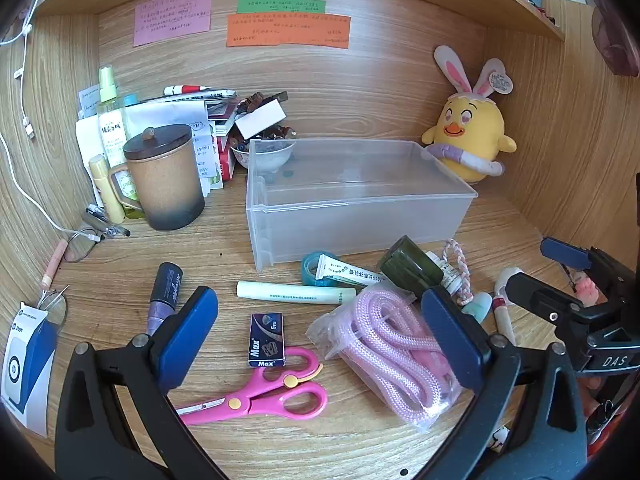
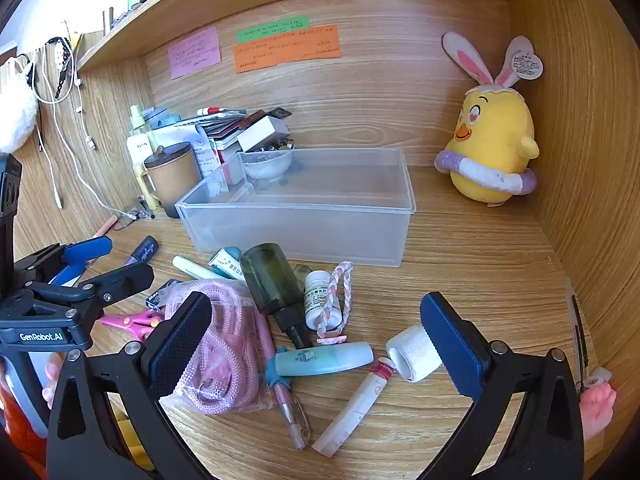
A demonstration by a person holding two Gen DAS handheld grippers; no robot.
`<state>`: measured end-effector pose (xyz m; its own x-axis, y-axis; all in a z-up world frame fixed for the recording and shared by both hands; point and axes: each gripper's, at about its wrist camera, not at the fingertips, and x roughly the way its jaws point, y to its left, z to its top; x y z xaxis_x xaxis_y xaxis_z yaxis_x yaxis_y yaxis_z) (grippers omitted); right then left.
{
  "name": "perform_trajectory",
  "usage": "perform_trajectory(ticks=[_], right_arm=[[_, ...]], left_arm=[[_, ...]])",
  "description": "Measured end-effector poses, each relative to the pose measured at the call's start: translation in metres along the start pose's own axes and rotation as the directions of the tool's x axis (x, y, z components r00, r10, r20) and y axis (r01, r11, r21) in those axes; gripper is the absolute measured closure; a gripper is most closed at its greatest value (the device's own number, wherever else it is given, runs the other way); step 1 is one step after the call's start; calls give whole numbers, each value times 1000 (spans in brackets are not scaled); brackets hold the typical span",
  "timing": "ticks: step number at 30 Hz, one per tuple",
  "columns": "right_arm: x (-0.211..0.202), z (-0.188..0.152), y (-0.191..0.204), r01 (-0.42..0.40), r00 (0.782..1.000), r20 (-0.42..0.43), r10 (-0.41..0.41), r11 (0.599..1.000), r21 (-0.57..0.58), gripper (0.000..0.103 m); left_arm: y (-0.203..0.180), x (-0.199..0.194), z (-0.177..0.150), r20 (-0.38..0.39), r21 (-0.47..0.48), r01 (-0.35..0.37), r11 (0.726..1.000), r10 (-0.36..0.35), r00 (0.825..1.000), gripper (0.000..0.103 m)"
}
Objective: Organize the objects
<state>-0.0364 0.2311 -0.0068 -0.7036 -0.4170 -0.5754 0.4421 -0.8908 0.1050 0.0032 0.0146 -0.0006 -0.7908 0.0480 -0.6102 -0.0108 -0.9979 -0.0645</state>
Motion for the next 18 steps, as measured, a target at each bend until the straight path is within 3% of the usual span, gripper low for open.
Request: perform_trajectory(ticks=[18], right_arm=[[0, 0, 0, -8, 1000, 3, 8, 1000, 10, 0]], left_arm=[[-2, 2, -1, -6, 0, 2, 1000, -2, 1000, 0]])
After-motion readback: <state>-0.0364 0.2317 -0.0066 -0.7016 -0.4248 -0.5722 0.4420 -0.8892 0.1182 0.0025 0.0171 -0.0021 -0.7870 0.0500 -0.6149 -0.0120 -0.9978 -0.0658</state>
